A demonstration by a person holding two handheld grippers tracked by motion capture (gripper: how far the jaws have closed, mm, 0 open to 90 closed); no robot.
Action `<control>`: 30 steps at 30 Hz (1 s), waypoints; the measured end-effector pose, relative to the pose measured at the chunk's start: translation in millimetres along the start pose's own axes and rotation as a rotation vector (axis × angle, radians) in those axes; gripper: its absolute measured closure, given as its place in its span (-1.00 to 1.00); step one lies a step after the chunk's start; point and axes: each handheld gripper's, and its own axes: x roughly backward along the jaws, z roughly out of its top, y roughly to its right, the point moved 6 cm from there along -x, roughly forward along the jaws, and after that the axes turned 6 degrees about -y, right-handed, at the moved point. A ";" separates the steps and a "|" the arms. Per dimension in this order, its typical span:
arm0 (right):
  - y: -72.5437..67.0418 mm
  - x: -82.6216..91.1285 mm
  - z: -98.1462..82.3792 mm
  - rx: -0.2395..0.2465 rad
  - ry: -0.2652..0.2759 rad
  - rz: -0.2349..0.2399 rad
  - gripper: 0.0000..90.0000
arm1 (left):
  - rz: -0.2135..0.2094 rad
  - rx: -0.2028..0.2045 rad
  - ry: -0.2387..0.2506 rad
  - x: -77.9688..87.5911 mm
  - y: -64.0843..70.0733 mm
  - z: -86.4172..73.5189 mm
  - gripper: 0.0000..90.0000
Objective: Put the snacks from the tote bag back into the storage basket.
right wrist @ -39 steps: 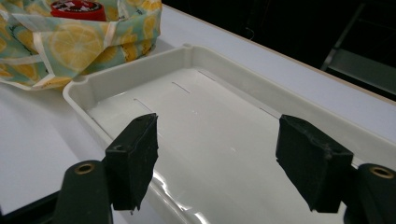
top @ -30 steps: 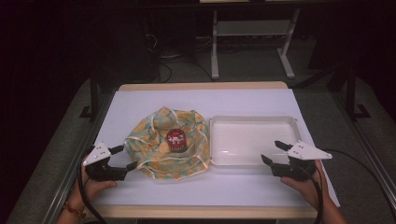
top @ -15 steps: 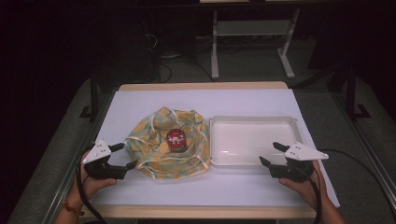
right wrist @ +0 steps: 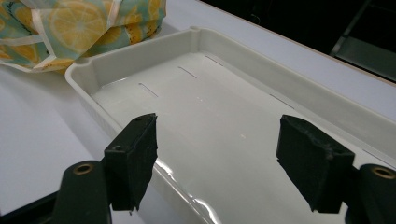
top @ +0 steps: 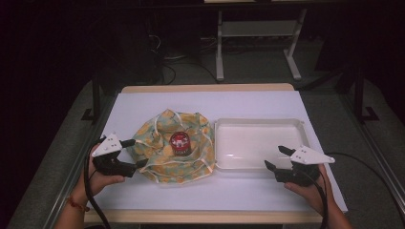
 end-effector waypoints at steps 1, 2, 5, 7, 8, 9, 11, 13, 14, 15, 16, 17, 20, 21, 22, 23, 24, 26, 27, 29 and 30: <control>0.0 0.0 0.0 0.000 0.000 0.000 -0.38 | -0.001 -0.006 0.000 -1.7 1.4 3.1 -0.65; 0.0 0.0 -0.1 -0.001 -0.001 -0.001 -0.38 | -0.009 -0.016 -0.006 -3.5 2.4 5.3 -0.65; -0.4 0.4 -0.5 -0.003 -0.002 -0.004 -0.39 | -0.020 -0.045 -0.031 -9.1 4.1 8.9 -0.65; -0.4 0.9 -0.9 -0.007 -0.003 -0.004 -0.39 | -0.036 -0.030 -0.021 -11.8 3.0 12.7 -0.65; -0.3 0.8 -1.1 -0.009 -0.002 -0.004 -0.40 | -0.043 -0.030 -0.019 -12.9 2.8 14.4 -0.65; -0.2 0.7 -1.2 -0.009 -0.002 -0.005 -0.41 | -0.044 -0.031 -0.018 -14.6 2.2 16.9 -0.65; 0.0 0.0 -2.0 -0.011 -0.008 -0.003 -0.42 | -0.056 -0.035 -0.021 -19.0 1.8 21.2 -0.65; 0.4 -1.0 -3.0 -0.008 -0.013 -0.006 -0.43 | -0.063 -0.044 -0.035 -27.6 1.8 26.0 -0.65; 0.4 -1.0 -3.0 -0.008 -0.013 -0.006 -0.43 | -0.063 -0.044 -0.035 -27.6 1.8 26.0 -0.65; 0.4 -1.0 -3.2 -0.010 -0.015 -0.005 -0.43 | -0.061 -0.051 -0.039 -30.0 2.3 27.9 -0.65; 0.4 -1.1 -3.3 -0.011 -0.016 -0.005 -0.44 | -0.066 -0.055 -0.039 -31.9 3.1 30.3 -0.65; 0.4 -1.4 -3.5 -0.011 -0.016 -0.006 -0.44 | -0.066 -0.063 -0.038 -33.6 3.9 32.9 -0.65; 0.0 -1.8 -3.7 -0.011 -0.017 -0.006 -0.44 | -0.082 -0.078 -0.037 -42.2 7.4 43.2 -0.65; -0.1 -1.7 -3.6 -0.011 -0.016 -0.005 -0.44 | -0.087 -0.083 -0.037 -45.0 8.5 45.2 -0.65; -0.3 -1.6 -3.4 -0.009 -0.015 -0.004 -0.44 | -0.087 -0.083 -0.037 -45.0 8.5 45.2 -0.65; -0.6 -1.4 -3.5 -0.010 -0.017 -0.003 -0.44 | -0.089 -0.087 -0.041 -47.8 9.3 47.1 -0.65; -0.6 -1.4 -3.4 -0.009 -0.015 -0.003 -0.44 | -0.094 -0.087 -0.046 -50.8 10.3 48.7 -0.65; -0.6 -1.4 -3.5 -0.011 -0.016 -0.003 -0.44 | -0.105 -0.099 -0.054 -56.1 12.7 51.3 -0.65; -0.7 -1.5 -3.5 -0.011 -0.015 -0.003 -0.44 | -0.106 -0.102 -0.058 -58.3 13.5 52.6 -0.65; -1.4 -1.6 -3.7 -0.012 -0.015 0.004 -0.45 | -0.114 -0.114 -0.074 -64.8 15.2 56.5 -0.65; -1.4 -1.6 -3.7 -0.012 -0.015 0.004 -0.45 | -0.114 -0.114 -0.074 -64.8 15.2 56.5 -0.65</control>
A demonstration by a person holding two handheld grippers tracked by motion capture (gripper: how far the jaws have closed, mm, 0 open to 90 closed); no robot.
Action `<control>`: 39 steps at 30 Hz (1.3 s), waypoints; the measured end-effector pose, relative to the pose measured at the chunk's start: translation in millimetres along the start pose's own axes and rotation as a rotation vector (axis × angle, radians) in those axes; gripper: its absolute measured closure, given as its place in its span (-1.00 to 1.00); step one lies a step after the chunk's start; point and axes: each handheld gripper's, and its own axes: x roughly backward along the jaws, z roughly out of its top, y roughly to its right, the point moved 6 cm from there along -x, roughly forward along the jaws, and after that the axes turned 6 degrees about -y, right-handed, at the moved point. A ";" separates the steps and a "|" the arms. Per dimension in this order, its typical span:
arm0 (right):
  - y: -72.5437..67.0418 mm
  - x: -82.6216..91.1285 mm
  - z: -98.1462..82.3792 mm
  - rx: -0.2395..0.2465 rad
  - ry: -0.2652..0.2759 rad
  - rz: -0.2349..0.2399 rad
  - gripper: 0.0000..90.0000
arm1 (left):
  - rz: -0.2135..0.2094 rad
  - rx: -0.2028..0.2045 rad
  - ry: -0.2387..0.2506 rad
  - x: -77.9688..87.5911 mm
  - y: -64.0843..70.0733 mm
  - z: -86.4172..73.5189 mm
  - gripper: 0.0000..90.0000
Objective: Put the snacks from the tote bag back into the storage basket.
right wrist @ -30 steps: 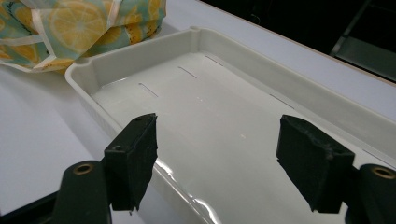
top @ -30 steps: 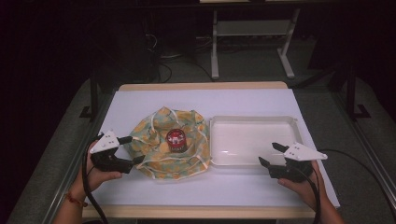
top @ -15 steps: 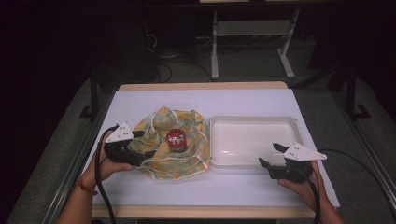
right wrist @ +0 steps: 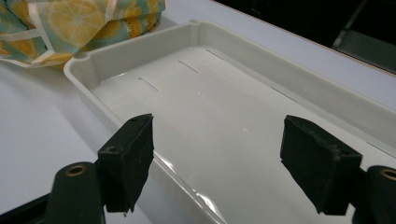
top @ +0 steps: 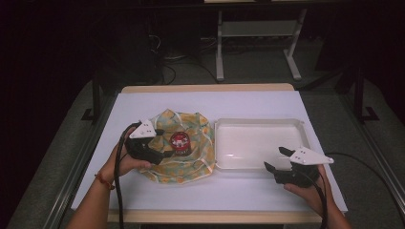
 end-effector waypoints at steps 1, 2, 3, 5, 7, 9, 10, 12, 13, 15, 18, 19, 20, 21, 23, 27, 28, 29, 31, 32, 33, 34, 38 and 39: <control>-0.3 0.1 0.1 0.000 0.002 0.002 -0.45 | 0.000 -0.004 -0.008 -2.0 -0.5 1.5 -0.65; -0.6 0.2 0.1 0.000 0.001 0.005 -0.45 | -0.006 -0.005 -0.014 -4.1 -0.2 3.0 -0.65; -0.7 0.3 0.3 -0.001 0.002 0.005 -0.45 | -0.010 -0.009 -0.020 -6.3 -0.1 4.2 -0.65; -1.1 0.5 0.5 -0.004 0.006 0.011 -0.47 | -0.016 -0.016 -0.038 -11.6 0.2 6.2 -0.65; 0.1 0.8 0.6 -0.012 0.012 0.007 -0.49 | -0.022 -0.016 -0.053 -15.2 0.7 6.8 -0.65; 0.6 0.4 0.2 -0.010 0.011 0.007 -0.49 | -0.030 -0.016 -0.069 -19.0 1.0 6.3 -0.65; 0.6 0.2 -0.1 -0.011 0.010 0.007 -0.50 | -0.031 -0.018 -0.081 -21.7 0.0 5.9 -0.65; 0.6 -0.2 -0.2 -0.012 0.009 0.009 -0.50 | -0.039 -0.015 -0.082 -22.4 -0.3 6.0 -0.65; 0.2 -0.6 -0.6 -0.010 0.004 0.007 -0.52 | -0.044 -0.014 -0.081 -23.5 -0.3 6.4 -0.65; -0.5 -1.1 -0.6 -0.007 0.002 0.010 -0.53 | -0.049 -0.019 -0.086 -25.9 -0.5 8.3 -0.65; -0.9 -1.5 -0.6 -0.007 0.000 0.010 -0.54 | -0.048 -0.025 -0.092 -28.4 -0.5 9.5 -0.65; -0.7 -1.6 -0.7 -0.004 0.002 0.011 -0.55 | -0.052 -0.029 -0.103 -31.4 0.0 9.5 -0.65; -0.7 -1.6 -0.7 -0.004 0.002 0.011 -0.55 | -0.052 -0.029 -0.103 -31.4 0.0 9.5 -0.66; -0.9 -1.7 -0.9 -0.009 0.001 0.012 -0.56 | -0.045 -0.032 -0.108 -32.9 -0.4 9.6 -0.66; -1.0 -1.6 -0.9 -0.015 0.005 0.022 -0.57 | -0.035 -0.034 -0.115 -35.1 -1.2 10.0 -0.68; -3.0 -1.4 -1.2 -0.018 0.004 0.035 -0.59 | -0.033 -0.027 -0.132 -39.6 -4.2 10.0 -0.67; -3.5 -1.6 -1.9 -0.018 -0.001 0.034 -0.61 | -0.031 -0.024 -0.135 -41.0 -5.0 9.8 -0.67; -3.7 -1.6 -2.3 -0.015 -0.003 0.036 -0.61 | -0.032 -0.020 -0.141 -42.7 -6.0 9.4 -0.67; -3.8 -1.3 -2.9 -0.013 -0.004 0.035 -0.62 | -0.048 -0.013 -0.148 -48.4 -8.3 8.1 -0.67; -3.8 -1.3 -2.9 -0.013 -0.004 0.035 -0.62 | -0.048 -0.013 -0.148 -48.4 -8.3 8.1 -0.67; -3.6 -1.2 -3.1 -0.013 -0.005 0.033 -0.62 | -0.052 -0.012 -0.151 -50.5 -8.5 7.7 -0.67; -4.0 -1.0 -3.7 -0.010 -0.006 0.034 -0.63 | -0.053 -0.014 -0.158 -52.4 -8.9 7.2 -0.67; -4.0 -0.9 -5.7 0.002 -0.017 0.021 -0.63 | -0.048 -0.024 -0.180 -57.9 -8.9 7.2 -0.67; -4.5 -0.4 -6.6 0.009 -0.023 0.019 -0.63 | -0.041 -0.026 -0.188 -59.3 -9.1 7.1 -0.67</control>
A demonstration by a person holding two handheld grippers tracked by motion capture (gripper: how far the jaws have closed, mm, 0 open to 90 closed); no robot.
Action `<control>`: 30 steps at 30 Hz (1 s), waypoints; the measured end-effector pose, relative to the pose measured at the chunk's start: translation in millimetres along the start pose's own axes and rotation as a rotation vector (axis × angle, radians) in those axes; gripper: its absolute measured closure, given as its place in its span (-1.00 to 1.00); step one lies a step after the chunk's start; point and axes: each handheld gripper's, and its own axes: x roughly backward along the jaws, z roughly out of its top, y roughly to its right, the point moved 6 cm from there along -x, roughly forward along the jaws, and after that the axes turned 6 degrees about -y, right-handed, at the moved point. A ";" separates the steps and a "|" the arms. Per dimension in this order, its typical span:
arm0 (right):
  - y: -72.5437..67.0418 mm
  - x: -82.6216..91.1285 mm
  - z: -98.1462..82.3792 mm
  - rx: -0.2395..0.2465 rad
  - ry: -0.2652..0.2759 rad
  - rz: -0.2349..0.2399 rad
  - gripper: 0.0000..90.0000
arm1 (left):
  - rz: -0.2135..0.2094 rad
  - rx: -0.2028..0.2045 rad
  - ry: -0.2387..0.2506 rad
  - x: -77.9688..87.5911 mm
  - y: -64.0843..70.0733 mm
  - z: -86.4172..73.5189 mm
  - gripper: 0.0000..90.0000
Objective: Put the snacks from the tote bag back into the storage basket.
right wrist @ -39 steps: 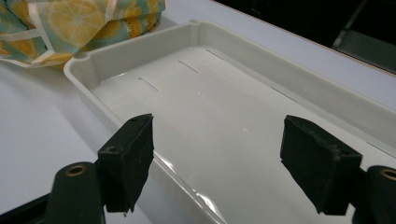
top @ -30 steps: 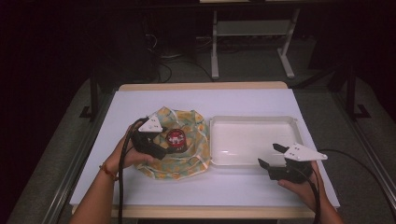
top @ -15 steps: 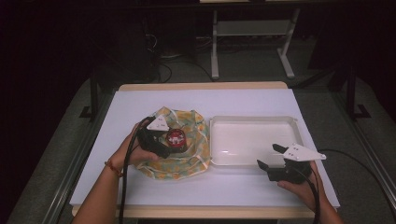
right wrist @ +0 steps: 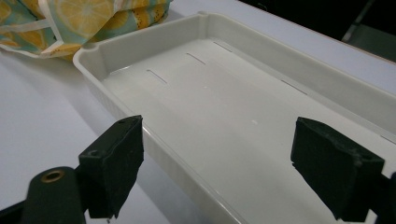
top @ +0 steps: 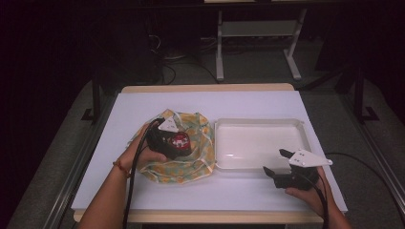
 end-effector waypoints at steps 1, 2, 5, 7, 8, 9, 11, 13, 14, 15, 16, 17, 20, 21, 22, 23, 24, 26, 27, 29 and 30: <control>-0.3 0.1 -0.3 0.002 -0.002 -0.002 -0.63 | -0.004 -0.009 -0.008 -1.9 0.6 0.1 -0.67; -0.5 0.3 -0.7 0.004 -0.005 -0.004 -0.63 | -0.004 -0.009 -0.008 -1.9 0.6 0.1 -0.65; -0.7 0.6 -1.6 0.009 -0.008 -0.004 -0.63 | 0.007 -0.029 -0.044 -7.4 0.4 -0.7 -0.54; -0.2 1.4 -2.7 0.012 -0.009 -0.007 -0.63 | 0.007 -0.044 -0.072 -11.5 -0.3 -1.8 -0.52; 0.0 1.8 -3.1 0.015 -0.011 -0.009 -0.63 | 0.002 -0.046 -0.082 -12.0 -0.8 -2.2 -0.52; 0.0 1.8 -3.1 0.015 -0.011 -0.009 -0.63 | 0.002 -0.046 -0.082 -12.0 -0.8 -2.2 -0.52; 0.1 2.5 -3.8 0.017 -0.011 -0.009 -0.63 | 0.001 -0.055 -0.086 -11.7 -0.8 -1.4 -0.52; -0.3 2.5 -4.7 0.019 -0.016 -0.007 -0.63 | 0.002 -0.058 -0.090 -11.2 -0.5 -0.7 -0.52; -0.5 2.6 -5.0 0.020 -0.018 -0.007 -0.63 | 0.004 -0.065 -0.096 -10.5 -0.4 -0.3 -0.52; -0.8 2.6 -5.3 0.022 -0.019 -0.006 -0.62 | 0.006 -0.069 -0.097 -9.9 -0.5 -0.1 -0.52; -1.1 2.6 -5.4 0.023 -0.020 -0.005 -0.63 | 0.009 -0.070 -0.090 -8.4 -0.2 0.9 -0.52; -1.3 3.0 -5.6 0.027 -0.021 -0.006 -0.62 | 0.011 -0.072 -0.079 -6.4 -0.4 1.9 -0.53; -1.4 5.1 -5.5 0.022 -0.018 -0.009 -0.62 | 0.007 -0.068 -0.060 -0.5 -0.6 3.2 -0.50; -1.5 5.3 -5.4 0.020 -0.018 -0.009 -0.62 | 0.006 -0.070 -0.060 0.1 -0.5 3.0 -0.50; -1.4 5.3 -5.3 0.022 -0.018 -0.010 -0.62 | 0.006 -0.070 -0.062 0.3 -0.3 2.8 -0.49; -1.6 5.1 -5.2 0.028 -0.019 -0.011 -0.62 | 0.008 -0.073 -0.066 0.0 -0.4 2.6 -0.49; -2.1 5.0 -5.2 0.030 -0.023 -0.011 -0.62 | 0.008 -0.074 -0.068 -0.1 -0.2 2.5 -0.49; -2.8 5.0 -4.7 0.032 -0.021 -0.011 -0.62 | 0.005 -0.074 -0.073 0.0 -0.5 2.5 -0.49; -2.8 5.0 -4.7 0.032 -0.021 -0.011 -0.62 | 0.005 -0.074 -0.073 0.0 -0.5 2.5 -0.49; -1.9 5.0 -4.7 0.030 -0.020 -0.013 -0.62 | 0.004 -0.077 -0.074 0.0 -0.2 2.5 -0.49; -0.9 4.9 -5.1 0.025 -0.019 -0.016 -0.62 | 0.004 -0.077 -0.075 0.1 -0.2 2.5 -0.49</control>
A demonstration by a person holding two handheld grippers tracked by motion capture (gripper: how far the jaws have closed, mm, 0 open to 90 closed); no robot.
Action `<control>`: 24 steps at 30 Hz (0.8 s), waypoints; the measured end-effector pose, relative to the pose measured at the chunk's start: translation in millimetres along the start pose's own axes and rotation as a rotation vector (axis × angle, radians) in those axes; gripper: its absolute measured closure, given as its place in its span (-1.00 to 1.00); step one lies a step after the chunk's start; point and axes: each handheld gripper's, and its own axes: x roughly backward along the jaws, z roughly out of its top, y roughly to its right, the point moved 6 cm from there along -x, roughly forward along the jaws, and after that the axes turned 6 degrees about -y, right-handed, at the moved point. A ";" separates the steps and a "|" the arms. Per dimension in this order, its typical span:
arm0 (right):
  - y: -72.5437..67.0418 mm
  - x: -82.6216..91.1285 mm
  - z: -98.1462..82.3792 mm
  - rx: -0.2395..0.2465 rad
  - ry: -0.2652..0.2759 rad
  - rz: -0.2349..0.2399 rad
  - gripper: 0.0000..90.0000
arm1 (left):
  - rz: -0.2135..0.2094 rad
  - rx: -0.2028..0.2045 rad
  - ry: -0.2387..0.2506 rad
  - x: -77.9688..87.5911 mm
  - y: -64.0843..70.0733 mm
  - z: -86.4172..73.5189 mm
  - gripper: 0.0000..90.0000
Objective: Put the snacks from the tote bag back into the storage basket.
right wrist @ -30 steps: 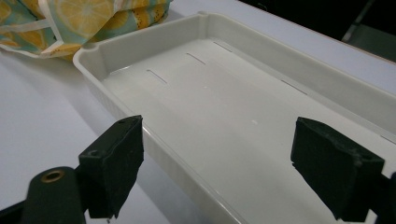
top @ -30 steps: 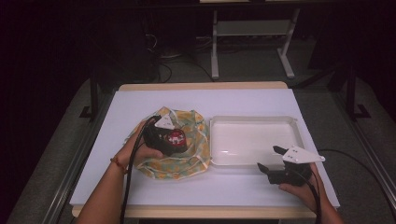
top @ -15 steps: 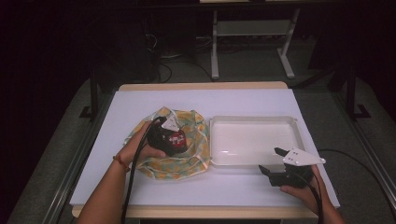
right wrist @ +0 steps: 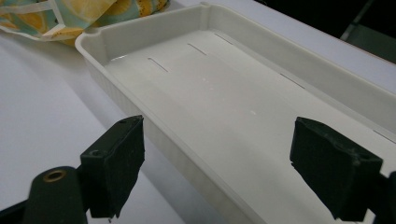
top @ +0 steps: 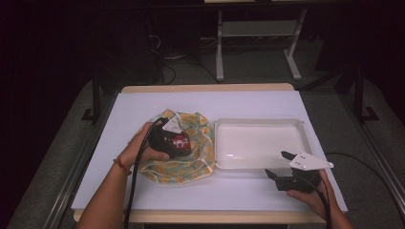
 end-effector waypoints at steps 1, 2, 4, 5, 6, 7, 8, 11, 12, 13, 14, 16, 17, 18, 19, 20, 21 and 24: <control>0.0 0.0 0.0 0.000 0.000 0.000 -0.62 | -0.002 -0.001 -0.001 0.1 0.0 0.0 -0.49; 0.4 -0.2 -0.3 -0.001 -0.001 -0.002 -0.61 | -0.003 0.000 -0.003 0.4 -0.1 0.0 -0.48; 1.7 -0.4 -0.9 0.001 -0.005 -0.006 -0.61 | -0.004 0.001 -0.004 0.5 -0.1 0.0 -0.48; 2.0 -0.6 -0.9 0.000 -0.006 -0.011 -0.61 | -0.007 0.003 -0.008 0.9 -0.2 0.0 -0.48; 2.1 -0.6 -1.0 -0.001 -0.007 -0.012 -0.61 | -0.007 0.001 -0.011 1.4 -0.1 0.0 -0.47; 2.1 -0.7 -1.0 -0.003 -0.007 -0.011 -0.57 | -0.006 0.000 -0.014 1.7 0.2 0.1 -0.47; 2.1 -0.7 -1.0 -0.003 -0.007 -0.011 -0.57 | -0.006 0.000 -0.014 1.7 0.2 0.1 -0.47; 2.4 -1.2 -1.7 -0.003 -0.009 -0.016 -0.56 | -0.003 -0.004 -0.018 1.8 0.6 0.5 -0.47; 3.1 -1.0 -1.6 -0.010 -0.006 -0.019 -0.56 | -0.007 -0.002 -0.019 1.7 0.3 0.4 -0.47; 3.1 -1.0 -1.6 -0.010 -0.006 -0.019 -0.56 | -0.007 -0.002 -0.019 1.7 0.3 0.4 -0.47; 4.0 -0.5 -1.4 -0.013 -0.003 -0.018 -0.56 | -0.011 0.002 -0.023 1.7 -0.1 0.4 -0.47; 3.9 1.8 -1.5 -0.013 0.000 -0.023 -0.55 | -0.012 -0.001 -0.023 1.6 0.0 0.7 -0.47; 4.0 2.6 -1.2 -0.016 0.006 -0.023 -0.56 | -0.012 -0.001 -0.024 1.4 -0.1 1.2 -0.47; 4.3 3.4 -1.3 -0.019 0.007 -0.023 -0.56 | -0.012 -0.004 -0.026 1.5 0.1 1.4 -0.47; 4.3 4.1 -1.3 -0.019 0.010 -0.024 -0.56 | -0.012 -0.004 -0.026 1.5 0.1 1.4 -0.47; 4.3 4.8 -1.2 -0.017 0.014 -0.024 -0.56 | -0.012 -0.003 -0.025 1.4 -0.2 2.1 -0.47; 4.1 5.4 -1.3 -0.021 0.014 -0.025 -0.56 | -0.012 -0.003 -0.025 1.4 -0.2 2.1 -0.47; 4.5 6.8 -1.8 -0.026 0.015 -0.028 -0.56 | -0.013 0.000 -0.019 1.0 -0.2 3.1 -0.46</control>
